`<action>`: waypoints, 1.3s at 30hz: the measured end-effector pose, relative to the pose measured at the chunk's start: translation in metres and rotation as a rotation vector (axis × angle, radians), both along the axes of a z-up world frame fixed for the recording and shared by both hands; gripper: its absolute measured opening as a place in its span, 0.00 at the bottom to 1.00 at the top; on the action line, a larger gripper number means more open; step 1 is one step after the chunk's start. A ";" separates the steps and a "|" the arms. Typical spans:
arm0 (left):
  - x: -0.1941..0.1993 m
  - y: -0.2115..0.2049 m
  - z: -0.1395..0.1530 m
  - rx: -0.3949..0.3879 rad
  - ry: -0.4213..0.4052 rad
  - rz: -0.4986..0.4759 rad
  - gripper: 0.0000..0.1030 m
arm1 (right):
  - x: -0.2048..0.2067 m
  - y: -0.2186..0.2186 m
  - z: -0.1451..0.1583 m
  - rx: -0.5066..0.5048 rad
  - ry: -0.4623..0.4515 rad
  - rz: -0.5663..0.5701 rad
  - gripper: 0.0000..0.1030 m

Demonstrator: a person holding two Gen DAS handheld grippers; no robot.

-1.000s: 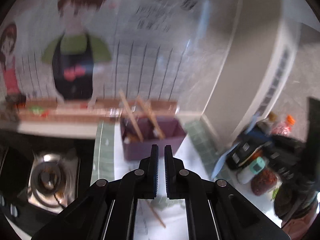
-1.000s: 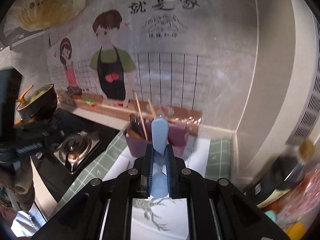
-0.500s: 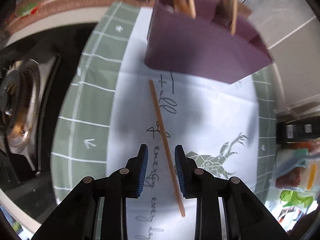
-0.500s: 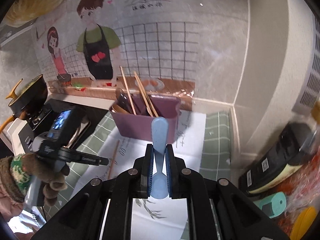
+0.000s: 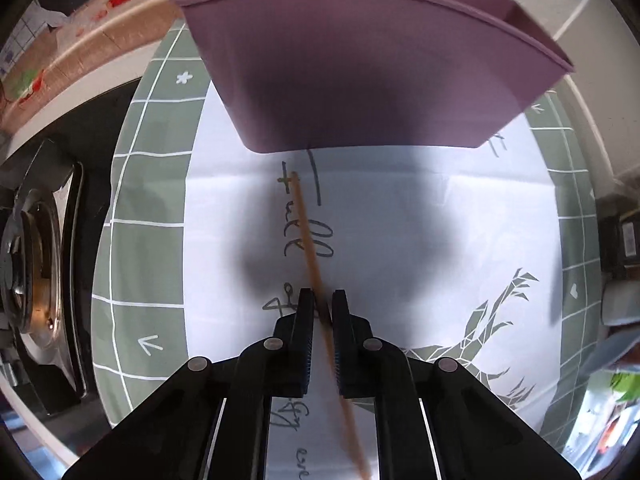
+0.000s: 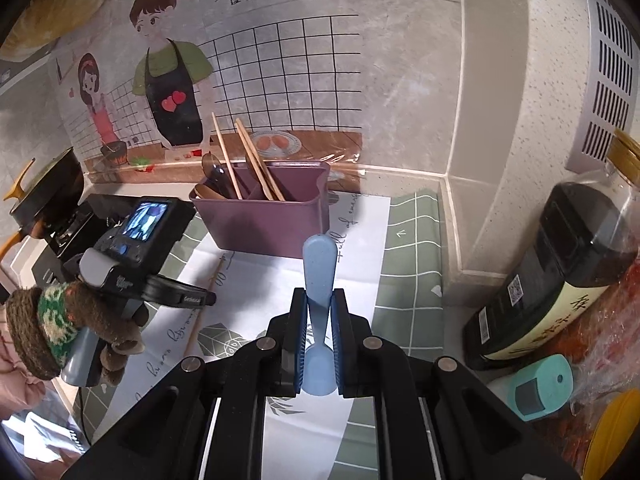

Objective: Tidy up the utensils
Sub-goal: 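Lift the grey spoon with the right tool while the left tool grasps and lifts the chopstick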

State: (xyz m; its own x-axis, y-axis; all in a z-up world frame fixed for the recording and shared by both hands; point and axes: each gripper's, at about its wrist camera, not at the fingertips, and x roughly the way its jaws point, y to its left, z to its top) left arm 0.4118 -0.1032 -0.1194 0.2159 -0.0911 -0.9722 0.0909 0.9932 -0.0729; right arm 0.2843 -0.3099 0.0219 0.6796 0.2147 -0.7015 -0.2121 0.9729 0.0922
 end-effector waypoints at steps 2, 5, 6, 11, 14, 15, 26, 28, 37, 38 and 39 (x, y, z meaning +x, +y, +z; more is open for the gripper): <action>-0.012 0.006 0.001 -0.068 -0.032 0.010 0.06 | 0.000 0.000 0.001 0.003 0.000 0.004 0.10; -0.043 0.014 0.018 -0.123 -0.160 0.010 0.05 | -0.001 0.003 0.002 0.005 -0.001 0.014 0.10; -0.055 0.016 0.026 -0.137 -0.213 0.002 0.05 | -0.002 0.004 0.003 0.005 -0.004 0.020 0.10; -0.118 0.030 0.074 -0.195 -0.444 -0.002 0.05 | -0.006 0.013 0.005 0.005 -0.003 0.037 0.10; -0.132 0.038 0.109 -0.246 -0.535 0.007 0.05 | -0.009 0.021 0.015 -0.004 -0.020 0.063 0.10; -0.135 0.040 0.123 -0.256 -0.565 0.000 0.05 | -0.009 0.024 0.024 -0.003 -0.034 0.073 0.10; -0.124 0.041 0.303 -0.301 -1.010 -0.103 0.06 | 0.004 0.045 0.175 -0.048 -0.375 0.063 0.10; -0.116 0.039 0.323 -0.285 -1.075 -0.109 0.06 | 0.014 0.050 0.197 -0.057 -0.423 0.050 0.10; -0.059 0.031 0.323 -0.221 -1.113 -0.089 0.06 | 0.072 0.054 0.203 -0.035 -0.469 0.037 0.10; -0.050 0.031 0.315 -0.218 -1.104 -0.084 0.06 | 0.080 0.057 0.196 -0.031 -0.456 0.040 0.10; -0.044 0.030 0.309 -0.219 -1.095 -0.082 0.06 | 0.087 0.059 0.189 -0.031 -0.441 0.044 0.10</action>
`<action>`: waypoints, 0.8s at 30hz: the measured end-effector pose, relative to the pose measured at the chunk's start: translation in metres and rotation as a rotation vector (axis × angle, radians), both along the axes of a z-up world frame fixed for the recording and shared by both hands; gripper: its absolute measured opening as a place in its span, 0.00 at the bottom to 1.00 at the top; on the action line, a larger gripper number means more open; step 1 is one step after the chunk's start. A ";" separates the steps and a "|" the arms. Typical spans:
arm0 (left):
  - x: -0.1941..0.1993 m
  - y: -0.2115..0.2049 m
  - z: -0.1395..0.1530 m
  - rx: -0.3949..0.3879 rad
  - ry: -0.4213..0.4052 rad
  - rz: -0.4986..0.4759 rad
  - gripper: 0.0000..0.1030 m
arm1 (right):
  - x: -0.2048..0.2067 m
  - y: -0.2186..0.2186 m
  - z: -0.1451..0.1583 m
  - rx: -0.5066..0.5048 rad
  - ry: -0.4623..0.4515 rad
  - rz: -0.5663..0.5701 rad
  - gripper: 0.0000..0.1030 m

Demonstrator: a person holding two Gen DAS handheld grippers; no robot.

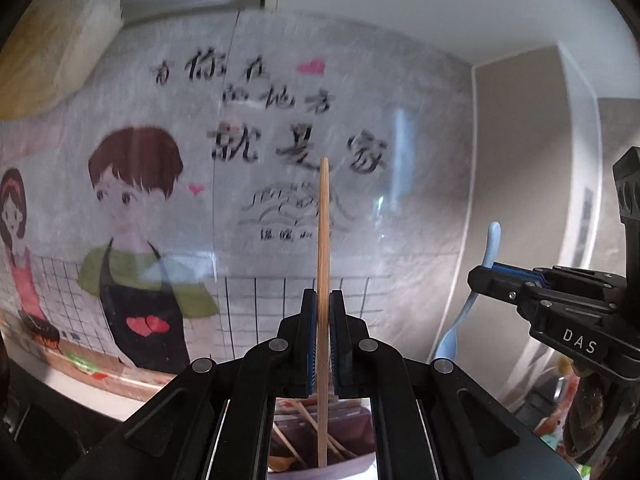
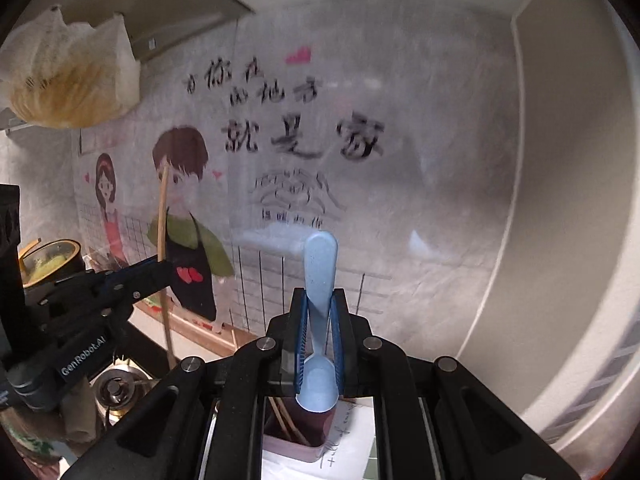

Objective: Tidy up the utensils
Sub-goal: 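Lift the grey spoon with the right tool while the left tool grasps and lifts the chopstick, then lower the grey spoon and chopstick into the purple holder and open both tools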

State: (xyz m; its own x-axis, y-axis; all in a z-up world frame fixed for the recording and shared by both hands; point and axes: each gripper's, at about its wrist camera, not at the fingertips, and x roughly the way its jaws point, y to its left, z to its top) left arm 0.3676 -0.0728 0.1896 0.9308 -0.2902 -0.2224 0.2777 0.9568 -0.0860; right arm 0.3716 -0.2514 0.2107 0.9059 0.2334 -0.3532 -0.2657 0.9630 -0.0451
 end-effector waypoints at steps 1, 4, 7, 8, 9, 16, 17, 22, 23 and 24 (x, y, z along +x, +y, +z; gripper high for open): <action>0.008 0.000 -0.008 -0.004 0.016 -0.001 0.06 | 0.008 0.001 -0.010 0.000 0.019 0.003 0.10; 0.031 -0.001 -0.034 -0.014 0.071 -0.008 0.06 | 0.035 0.006 -0.038 0.005 0.080 0.009 0.10; 0.050 -0.003 -0.057 -0.011 0.101 -0.012 0.06 | 0.055 0.010 -0.064 0.010 0.133 0.022 0.10; 0.056 -0.003 -0.065 -0.014 0.117 -0.014 0.06 | 0.061 0.013 -0.073 0.006 0.145 0.024 0.10; 0.062 -0.002 -0.074 -0.020 0.133 -0.017 0.06 | 0.066 0.015 -0.080 0.001 0.155 0.026 0.10; 0.090 0.009 -0.134 -0.055 0.246 0.002 0.06 | 0.097 0.031 -0.146 -0.041 0.250 0.053 0.10; 0.094 0.009 -0.143 -0.058 0.270 0.004 0.06 | 0.101 0.032 -0.154 -0.037 0.271 0.059 0.10; 0.108 0.006 -0.183 -0.064 0.381 -0.011 0.06 | 0.116 0.032 -0.197 0.002 0.392 0.064 0.10; 0.109 0.006 -0.189 -0.065 0.397 -0.012 0.07 | 0.118 0.031 -0.205 0.018 0.421 0.064 0.10; 0.110 0.006 -0.194 -0.069 0.417 -0.015 0.08 | 0.118 0.031 -0.211 0.031 0.441 0.059 0.11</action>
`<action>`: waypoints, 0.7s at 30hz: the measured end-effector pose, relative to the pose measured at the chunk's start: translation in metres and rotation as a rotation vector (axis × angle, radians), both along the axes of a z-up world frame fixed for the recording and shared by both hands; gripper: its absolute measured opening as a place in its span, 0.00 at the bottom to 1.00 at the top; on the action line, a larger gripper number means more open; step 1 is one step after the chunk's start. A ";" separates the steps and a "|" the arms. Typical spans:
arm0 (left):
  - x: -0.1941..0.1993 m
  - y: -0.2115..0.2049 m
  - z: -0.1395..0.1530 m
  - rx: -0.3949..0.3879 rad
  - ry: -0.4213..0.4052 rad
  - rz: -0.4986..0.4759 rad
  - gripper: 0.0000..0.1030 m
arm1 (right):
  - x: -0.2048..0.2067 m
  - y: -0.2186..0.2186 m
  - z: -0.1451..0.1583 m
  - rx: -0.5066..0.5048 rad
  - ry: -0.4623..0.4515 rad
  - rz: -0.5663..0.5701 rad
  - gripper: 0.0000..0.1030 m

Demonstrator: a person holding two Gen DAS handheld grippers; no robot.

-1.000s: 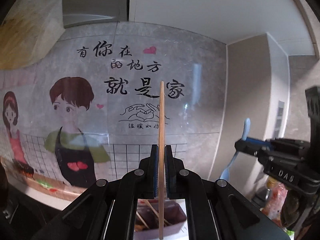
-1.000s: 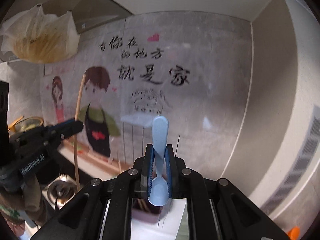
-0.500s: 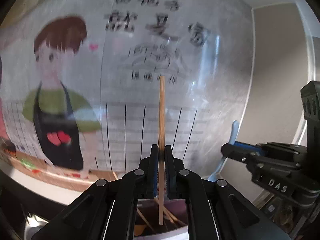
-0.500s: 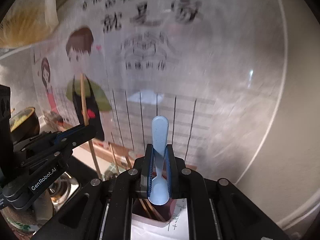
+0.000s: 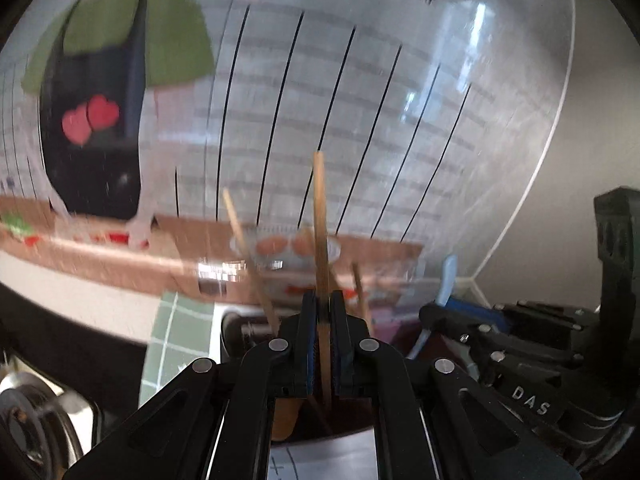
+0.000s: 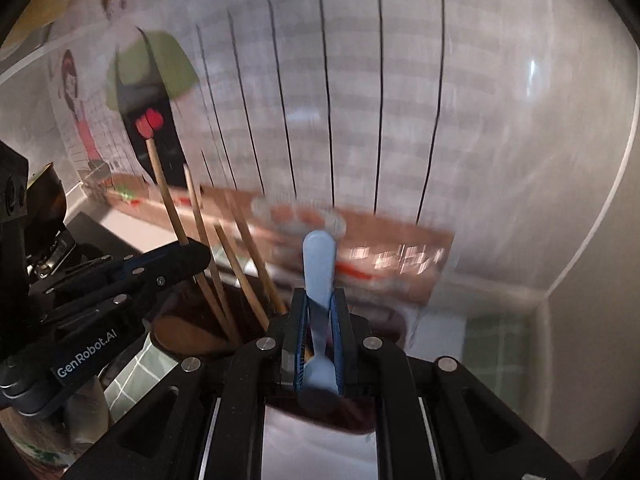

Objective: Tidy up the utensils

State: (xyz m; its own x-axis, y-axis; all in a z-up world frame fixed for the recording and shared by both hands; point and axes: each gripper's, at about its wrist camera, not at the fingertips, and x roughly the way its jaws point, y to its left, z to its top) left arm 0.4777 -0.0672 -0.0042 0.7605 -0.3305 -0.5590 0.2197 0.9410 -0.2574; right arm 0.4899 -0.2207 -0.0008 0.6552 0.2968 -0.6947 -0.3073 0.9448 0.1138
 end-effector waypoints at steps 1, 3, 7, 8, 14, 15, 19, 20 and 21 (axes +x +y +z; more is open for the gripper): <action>0.001 0.000 -0.004 -0.005 0.019 -0.001 0.08 | -0.001 -0.003 -0.005 0.014 0.013 -0.010 0.11; -0.001 0.001 -0.007 -0.014 0.057 0.000 0.14 | -0.002 -0.003 -0.011 0.030 0.055 -0.001 0.13; -0.016 0.005 0.000 -0.008 0.080 0.005 0.58 | -0.017 0.000 -0.012 -0.001 0.082 -0.036 0.28; -0.023 0.007 0.005 -0.001 0.073 0.006 0.61 | -0.023 0.000 -0.009 -0.002 0.077 -0.054 0.35; -0.064 0.024 0.033 0.048 0.081 0.005 0.85 | -0.085 -0.005 0.027 -0.002 -0.004 -0.183 0.61; -0.073 0.029 0.036 0.062 0.081 0.014 0.90 | -0.097 -0.006 0.032 0.000 -0.021 -0.209 0.66; -0.108 0.046 0.042 0.101 0.057 0.011 0.94 | -0.145 -0.011 0.044 0.025 -0.081 -0.291 0.77; -0.123 0.051 0.042 0.113 0.043 0.008 1.00 | -0.155 -0.012 0.044 0.034 -0.090 -0.303 0.80; -0.133 0.054 0.042 0.120 0.031 0.007 1.00 | -0.170 -0.013 0.043 0.039 -0.101 -0.315 0.82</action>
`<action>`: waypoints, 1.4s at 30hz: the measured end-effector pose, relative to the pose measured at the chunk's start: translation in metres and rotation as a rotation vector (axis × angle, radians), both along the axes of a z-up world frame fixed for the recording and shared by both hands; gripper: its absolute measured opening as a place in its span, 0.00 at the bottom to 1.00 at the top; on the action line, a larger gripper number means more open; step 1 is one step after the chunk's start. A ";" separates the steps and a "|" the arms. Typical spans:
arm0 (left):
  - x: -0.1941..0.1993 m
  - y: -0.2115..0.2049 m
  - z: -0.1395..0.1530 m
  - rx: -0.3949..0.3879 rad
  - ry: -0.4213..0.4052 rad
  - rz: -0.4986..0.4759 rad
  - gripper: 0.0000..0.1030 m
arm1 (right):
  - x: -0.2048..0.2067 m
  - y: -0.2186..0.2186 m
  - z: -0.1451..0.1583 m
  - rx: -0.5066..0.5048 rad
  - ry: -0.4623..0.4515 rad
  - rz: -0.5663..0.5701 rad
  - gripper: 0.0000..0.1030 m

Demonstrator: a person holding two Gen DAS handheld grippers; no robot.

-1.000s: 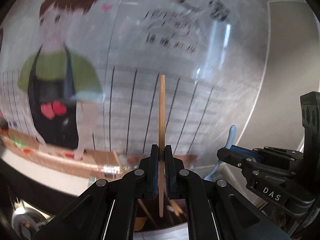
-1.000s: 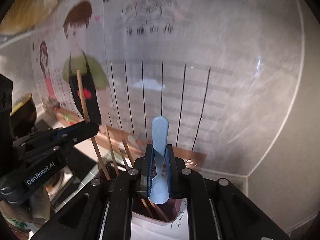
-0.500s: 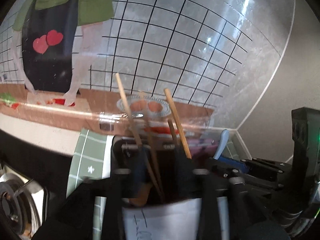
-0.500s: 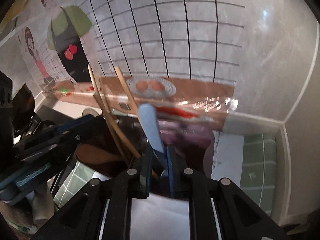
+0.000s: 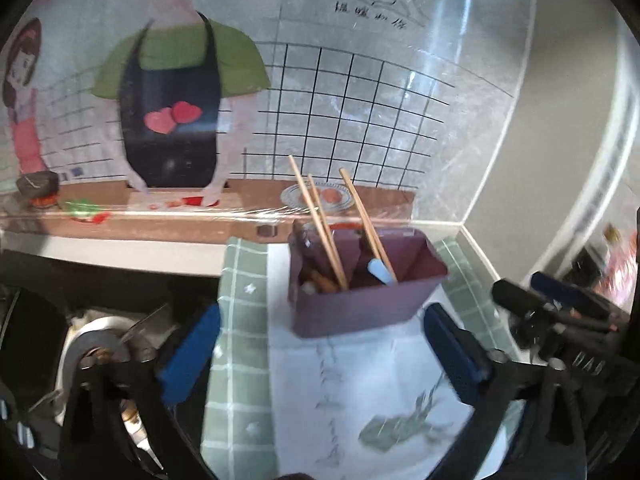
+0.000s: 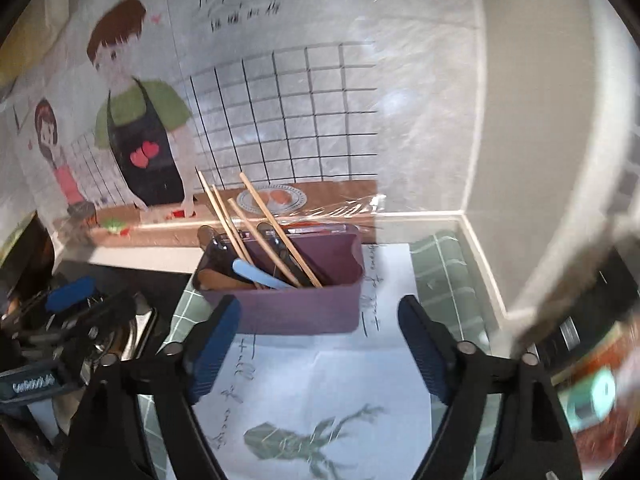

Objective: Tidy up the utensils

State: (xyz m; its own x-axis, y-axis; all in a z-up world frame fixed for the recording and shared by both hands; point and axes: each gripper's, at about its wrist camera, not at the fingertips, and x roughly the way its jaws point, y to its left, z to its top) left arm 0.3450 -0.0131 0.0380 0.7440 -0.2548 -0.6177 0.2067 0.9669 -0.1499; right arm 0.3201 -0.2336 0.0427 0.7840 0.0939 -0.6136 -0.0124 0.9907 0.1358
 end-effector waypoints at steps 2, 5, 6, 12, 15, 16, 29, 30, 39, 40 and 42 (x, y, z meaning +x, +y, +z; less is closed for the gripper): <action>-0.027 0.006 -0.002 0.033 -0.021 0.011 1.00 | -0.019 0.001 -0.002 -0.013 -0.007 -0.008 0.84; -0.061 0.011 -0.006 0.055 -0.028 0.037 1.00 | -0.051 -0.004 -0.007 -0.024 -0.018 -0.028 0.87; -0.074 0.012 -0.010 0.061 -0.032 0.050 1.00 | -0.060 -0.007 -0.009 -0.022 -0.026 -0.029 0.88; -0.141 0.005 -0.029 0.039 -0.074 0.146 1.00 | -0.122 -0.016 -0.021 -0.040 -0.062 0.014 0.92; -0.173 -0.008 -0.029 0.075 -0.119 0.189 1.00 | -0.145 -0.019 -0.024 -0.058 -0.084 0.045 0.95; -0.181 -0.011 -0.028 0.094 -0.135 0.209 1.00 | -0.151 -0.020 -0.025 -0.055 -0.086 0.058 0.96; -0.234 -0.033 -0.020 0.135 -0.170 0.259 1.00 | -0.186 -0.020 -0.039 -0.072 -0.106 0.107 0.97; -0.235 -0.033 -0.019 0.133 -0.170 0.258 1.00 | -0.186 -0.020 -0.039 -0.072 -0.108 0.107 0.97; -0.238 -0.038 -0.016 0.121 -0.172 0.245 1.00 | -0.192 -0.023 -0.032 -0.077 -0.133 0.099 0.98; -0.238 -0.038 -0.016 0.121 -0.171 0.244 1.00 | -0.192 -0.024 -0.032 -0.075 -0.134 0.097 0.98; -0.239 -0.038 -0.016 0.122 -0.171 0.245 1.00 | -0.193 -0.024 -0.031 -0.074 -0.135 0.096 0.98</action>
